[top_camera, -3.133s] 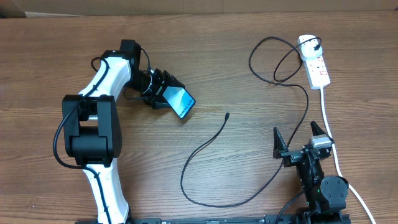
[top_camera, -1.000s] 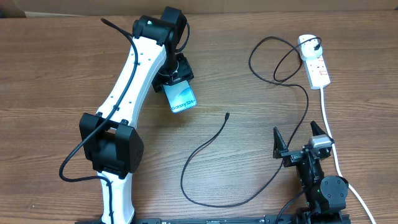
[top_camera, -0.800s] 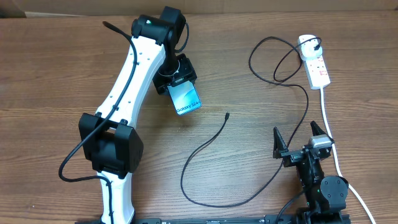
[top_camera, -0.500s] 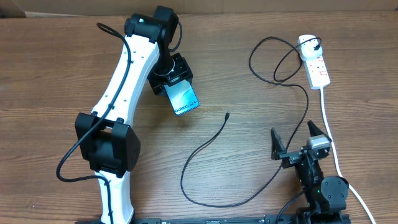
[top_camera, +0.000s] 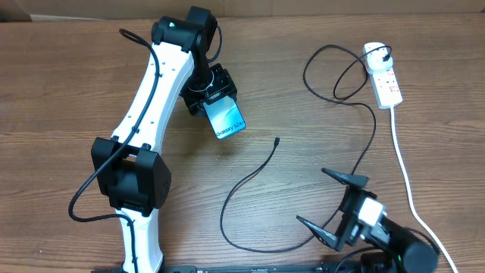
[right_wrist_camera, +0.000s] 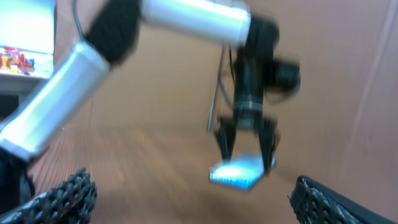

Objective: Plug charger to phone and switch on socket
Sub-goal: 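Move the right gripper toward the phone held by the left gripper, then close the right gripper on the phone's bottom end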

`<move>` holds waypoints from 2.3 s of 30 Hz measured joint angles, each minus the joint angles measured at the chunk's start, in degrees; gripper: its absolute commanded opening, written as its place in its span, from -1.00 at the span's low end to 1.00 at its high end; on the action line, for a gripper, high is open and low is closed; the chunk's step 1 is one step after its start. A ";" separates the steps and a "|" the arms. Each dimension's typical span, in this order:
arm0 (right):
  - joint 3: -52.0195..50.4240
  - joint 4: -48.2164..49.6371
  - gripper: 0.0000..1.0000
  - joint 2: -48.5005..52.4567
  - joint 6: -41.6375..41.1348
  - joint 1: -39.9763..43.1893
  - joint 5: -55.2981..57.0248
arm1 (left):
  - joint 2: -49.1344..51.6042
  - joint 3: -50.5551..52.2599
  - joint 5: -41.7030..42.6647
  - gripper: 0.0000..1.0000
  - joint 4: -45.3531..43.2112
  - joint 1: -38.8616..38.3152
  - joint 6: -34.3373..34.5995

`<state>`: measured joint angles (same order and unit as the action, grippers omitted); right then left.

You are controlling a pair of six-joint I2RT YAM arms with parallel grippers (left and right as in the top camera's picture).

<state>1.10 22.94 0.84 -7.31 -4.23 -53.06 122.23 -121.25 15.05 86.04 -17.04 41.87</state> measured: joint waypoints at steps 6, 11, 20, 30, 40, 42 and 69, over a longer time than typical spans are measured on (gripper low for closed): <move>5.92 -2.58 1.00 0.31 -8.02 0.02 7.06 | 0.00 -0.02 0.02 0.39 -0.04 0.00 0.00; 26.60 -31.95 1.00 6.56 -5.25 0.02 18.78 | 0.00 -0.02 0.11 0.38 -0.02 0.00 0.00; 59.65 -72.11 1.00 34.36 0.44 0.00 29.66 | 0.00 -0.02 4.13 0.38 -0.76 0.00 0.02; 61.51 -72.57 1.00 53.27 -18.71 0.00 17.90 | 0.00 -0.02 13.46 0.38 -4.39 0.33 1.95; 61.51 -63.60 0.80 65.35 -35.56 -0.39 14.21 | 0.00 -0.02 26.05 0.40 -8.39 0.66 10.69; 61.51 -62.77 0.75 65.88 -35.69 -1.29 14.97 | 0.00 -0.02 27.63 0.38 -9.05 0.66 13.03; 61.51 -49.79 0.35 74.82 -33.38 -18.43 41.51 | 0.00 -0.02 35.98 0.39 -9.79 0.52 20.81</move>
<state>62.61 -26.85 75.66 -40.69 -22.65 -11.55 122.23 -121.27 51.03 76.25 -16.51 62.67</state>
